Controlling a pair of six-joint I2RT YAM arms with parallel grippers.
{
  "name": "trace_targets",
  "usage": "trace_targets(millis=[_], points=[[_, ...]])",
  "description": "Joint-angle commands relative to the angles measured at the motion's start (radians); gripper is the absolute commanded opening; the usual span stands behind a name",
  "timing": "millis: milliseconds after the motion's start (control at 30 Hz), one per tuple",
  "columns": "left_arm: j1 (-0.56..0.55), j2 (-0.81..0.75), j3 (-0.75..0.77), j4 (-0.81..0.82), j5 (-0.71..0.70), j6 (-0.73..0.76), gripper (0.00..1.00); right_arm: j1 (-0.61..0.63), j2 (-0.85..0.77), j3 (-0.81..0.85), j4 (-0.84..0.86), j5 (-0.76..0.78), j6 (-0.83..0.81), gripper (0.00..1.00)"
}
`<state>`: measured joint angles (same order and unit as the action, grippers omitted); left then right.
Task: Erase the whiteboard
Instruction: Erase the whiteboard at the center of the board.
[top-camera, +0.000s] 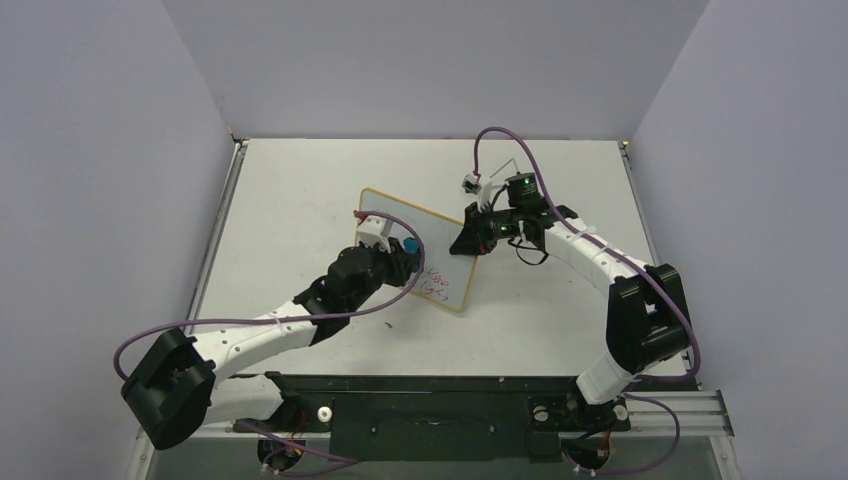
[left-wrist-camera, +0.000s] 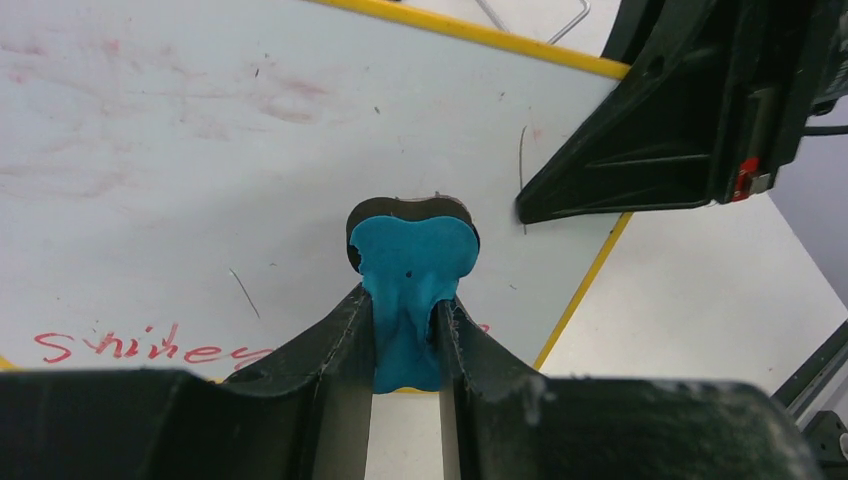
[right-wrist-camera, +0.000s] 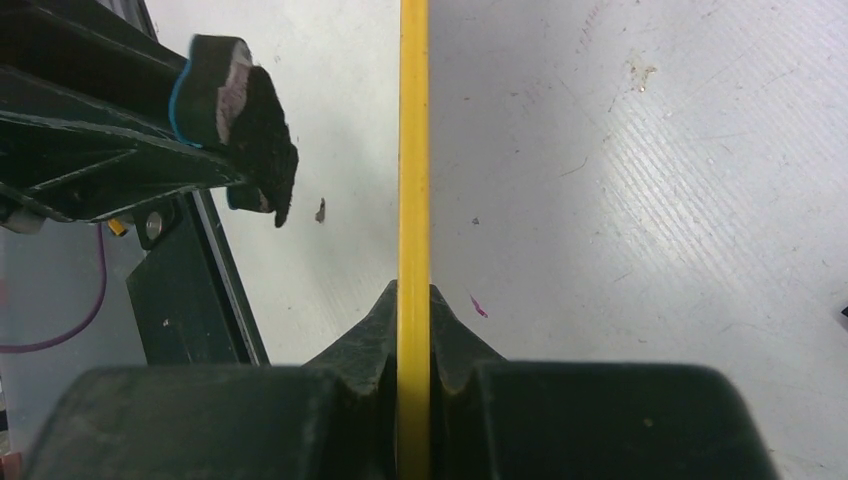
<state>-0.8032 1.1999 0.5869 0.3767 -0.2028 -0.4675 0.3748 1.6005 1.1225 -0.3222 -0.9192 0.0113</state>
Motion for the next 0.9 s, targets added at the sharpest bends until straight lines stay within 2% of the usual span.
trace_targets(millis=[0, 167, 400, 567, 733, 867], points=[[0.005, 0.043, -0.004, -0.05, 0.007, -0.008, 0.0, 0.01, -0.003, 0.014, -0.026, -0.002, -0.004, 0.0], [0.003, 0.156, 0.047, -0.071, 0.049, -0.019, 0.0, 0.011, -0.005, 0.013, -0.025, -0.003, -0.004, 0.0], [-0.008, 0.267, 0.084, -0.022, 0.06, -0.024, 0.0, 0.011, -0.005, 0.013, -0.026, -0.007, -0.004, 0.0], [-0.07, 0.334, 0.116, 0.031, 0.065, -0.019, 0.0, 0.012, -0.004, 0.013, -0.025, -0.007, -0.004, 0.0], [-0.114, 0.36, 0.127, 0.043, 0.036, -0.015, 0.0, 0.011, -0.007, 0.013, -0.026, -0.009, -0.004, 0.0], [-0.099, 0.31, 0.084, 0.03, -0.045, -0.024, 0.0, 0.01, -0.01, 0.013, -0.026, -0.01, -0.004, 0.0]])
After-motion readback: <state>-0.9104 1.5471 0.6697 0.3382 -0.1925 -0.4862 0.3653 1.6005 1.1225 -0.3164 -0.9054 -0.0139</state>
